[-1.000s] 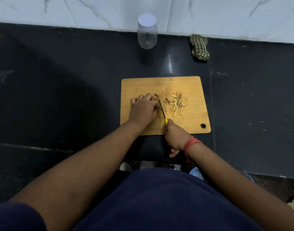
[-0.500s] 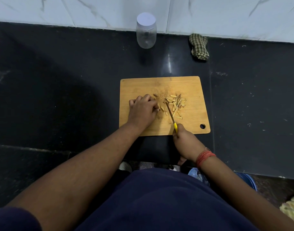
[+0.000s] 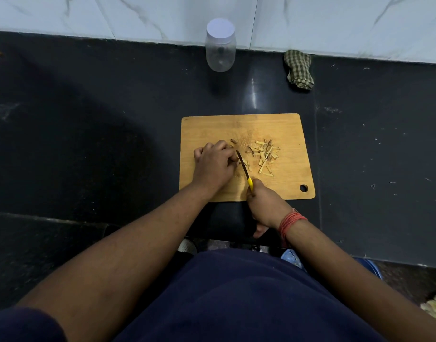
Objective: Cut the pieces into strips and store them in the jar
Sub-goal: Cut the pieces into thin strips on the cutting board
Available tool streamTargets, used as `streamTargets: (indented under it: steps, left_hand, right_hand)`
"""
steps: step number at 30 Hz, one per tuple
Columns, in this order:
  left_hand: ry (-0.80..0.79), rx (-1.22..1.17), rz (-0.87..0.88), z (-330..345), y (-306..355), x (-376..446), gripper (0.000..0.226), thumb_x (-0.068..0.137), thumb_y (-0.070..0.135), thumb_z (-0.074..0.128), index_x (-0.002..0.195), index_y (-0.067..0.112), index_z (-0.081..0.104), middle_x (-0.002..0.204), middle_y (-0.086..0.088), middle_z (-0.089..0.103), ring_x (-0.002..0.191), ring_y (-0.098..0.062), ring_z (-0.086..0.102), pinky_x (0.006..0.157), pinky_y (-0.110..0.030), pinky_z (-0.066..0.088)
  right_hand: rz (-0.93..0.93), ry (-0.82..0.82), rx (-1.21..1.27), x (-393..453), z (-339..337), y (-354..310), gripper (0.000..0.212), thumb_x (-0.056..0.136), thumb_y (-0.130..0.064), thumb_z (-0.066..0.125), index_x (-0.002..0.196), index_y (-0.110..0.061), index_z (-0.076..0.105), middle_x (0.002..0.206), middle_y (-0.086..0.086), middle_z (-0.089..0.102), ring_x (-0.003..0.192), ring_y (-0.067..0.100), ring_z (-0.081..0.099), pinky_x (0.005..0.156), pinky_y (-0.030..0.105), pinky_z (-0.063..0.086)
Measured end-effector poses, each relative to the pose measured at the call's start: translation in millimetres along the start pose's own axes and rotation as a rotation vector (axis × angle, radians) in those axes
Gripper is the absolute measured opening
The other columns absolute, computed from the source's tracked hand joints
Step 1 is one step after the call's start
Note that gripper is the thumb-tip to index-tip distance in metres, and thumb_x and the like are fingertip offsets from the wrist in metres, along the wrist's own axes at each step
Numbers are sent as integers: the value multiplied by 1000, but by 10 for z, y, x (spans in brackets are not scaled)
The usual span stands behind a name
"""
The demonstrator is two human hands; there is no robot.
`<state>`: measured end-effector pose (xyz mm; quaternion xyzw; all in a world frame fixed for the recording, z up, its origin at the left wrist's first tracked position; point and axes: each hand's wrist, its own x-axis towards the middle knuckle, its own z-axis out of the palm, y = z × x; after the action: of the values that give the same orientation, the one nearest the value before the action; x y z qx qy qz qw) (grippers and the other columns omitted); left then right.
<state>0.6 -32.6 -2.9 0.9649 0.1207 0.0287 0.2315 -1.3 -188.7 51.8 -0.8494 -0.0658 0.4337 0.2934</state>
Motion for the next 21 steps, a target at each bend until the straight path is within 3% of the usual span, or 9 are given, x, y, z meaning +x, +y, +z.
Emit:
streamTargets:
  steps: [9,14,16,18,21]
  left_hand:
    - [-21,7,12,-7,-25,21,8,91,34,66,95,29,71,113,13,58,110,-16,49,88,-35,23]
    - [1,31,3,12,-10,15,10,91,36,64,95,29,71,112,12,59,109,-16,51,90,-36,25]
    - [14,31,-3,25,-13,14,10,91,37,64,95,30,71,112,13,59,108,-16,51,91,-37,27]
    - [23,29,-3,31,-21,14,10,90,36,65,95,31,72,111,13,59,108,-16,51,91,-37,27]
    - [30,20,2,40,-27,10,9,90,36,67,95,31,72,110,14,59,107,-15,51,90,-35,25]
  right_hand:
    - [50,-22,26,60,21,-68,29,101,-9,28,129,-14,32,88,27,53,39,32,57,38,47,54]
    - [47,-42,-38,-1,71,-3,23,100,-4,30,120,-16,31,87,18,54,60,42,60,43,55,54]
    - [19,-41,-146,-41,107,73,24,101,-6,33,125,-9,32,93,20,59,77,46,64,58,59,56]
    - [17,-9,-172,-54,139,149,32,101,-9,33,134,-8,32,99,23,61,84,42,63,67,51,56]
    - [7,17,-204,-85,173,263,40,100,-6,32,140,-7,28,88,18,60,73,31,57,60,37,43]
